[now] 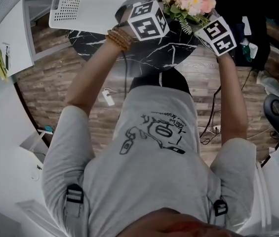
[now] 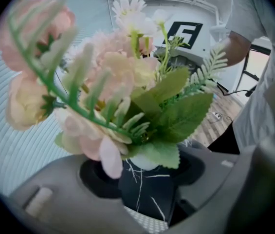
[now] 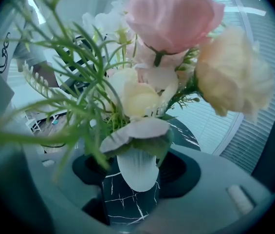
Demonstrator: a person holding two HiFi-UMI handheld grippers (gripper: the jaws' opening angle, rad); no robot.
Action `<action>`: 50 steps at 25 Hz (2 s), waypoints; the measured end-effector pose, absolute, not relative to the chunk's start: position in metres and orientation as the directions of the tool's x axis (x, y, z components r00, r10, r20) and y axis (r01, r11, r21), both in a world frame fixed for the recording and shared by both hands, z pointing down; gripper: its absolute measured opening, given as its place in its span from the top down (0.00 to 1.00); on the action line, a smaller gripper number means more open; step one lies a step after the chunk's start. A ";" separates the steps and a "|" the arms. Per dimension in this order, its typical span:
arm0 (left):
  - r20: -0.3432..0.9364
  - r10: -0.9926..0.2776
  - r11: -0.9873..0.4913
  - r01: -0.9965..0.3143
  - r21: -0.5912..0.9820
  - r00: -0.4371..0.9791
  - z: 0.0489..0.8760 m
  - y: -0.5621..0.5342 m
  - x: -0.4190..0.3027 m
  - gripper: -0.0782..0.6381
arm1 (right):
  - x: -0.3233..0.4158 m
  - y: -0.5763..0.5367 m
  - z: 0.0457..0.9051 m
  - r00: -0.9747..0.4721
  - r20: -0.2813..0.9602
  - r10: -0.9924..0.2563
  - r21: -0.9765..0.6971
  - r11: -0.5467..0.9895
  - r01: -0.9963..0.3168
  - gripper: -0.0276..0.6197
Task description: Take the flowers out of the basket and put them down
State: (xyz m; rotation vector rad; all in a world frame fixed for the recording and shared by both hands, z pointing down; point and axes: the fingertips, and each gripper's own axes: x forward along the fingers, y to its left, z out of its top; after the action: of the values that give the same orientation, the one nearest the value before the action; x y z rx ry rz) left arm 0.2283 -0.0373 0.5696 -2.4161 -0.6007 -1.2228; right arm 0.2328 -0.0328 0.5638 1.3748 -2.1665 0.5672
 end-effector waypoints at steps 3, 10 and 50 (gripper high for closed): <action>0.820 0.207 -0.845 0.520 -0.125 0.533 0.575 -0.035 0.227 0.54 | 0.231 -0.031 0.569 -0.361 0.616 -0.701 -0.076 0.402 -0.912 0.53; 0.822 0.203 -0.846 0.519 -0.127 0.533 0.587 -0.032 0.225 0.54 | 0.230 -0.028 0.582 -0.358 0.620 -0.698 -0.074 0.402 -0.913 0.53; 0.820 0.203 -0.876 0.473 -0.092 0.535 0.601 -0.020 0.202 0.55 | 0.227 -0.009 0.592 -0.319 0.612 -0.724 -0.064 0.356 -0.932 0.51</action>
State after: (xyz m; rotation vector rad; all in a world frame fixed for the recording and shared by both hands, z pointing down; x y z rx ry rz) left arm 0.2021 -0.0204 0.6010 -2.4733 -0.5621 -1.2632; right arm 0.2271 -0.0091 0.5923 1.4369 -2.1376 0.5683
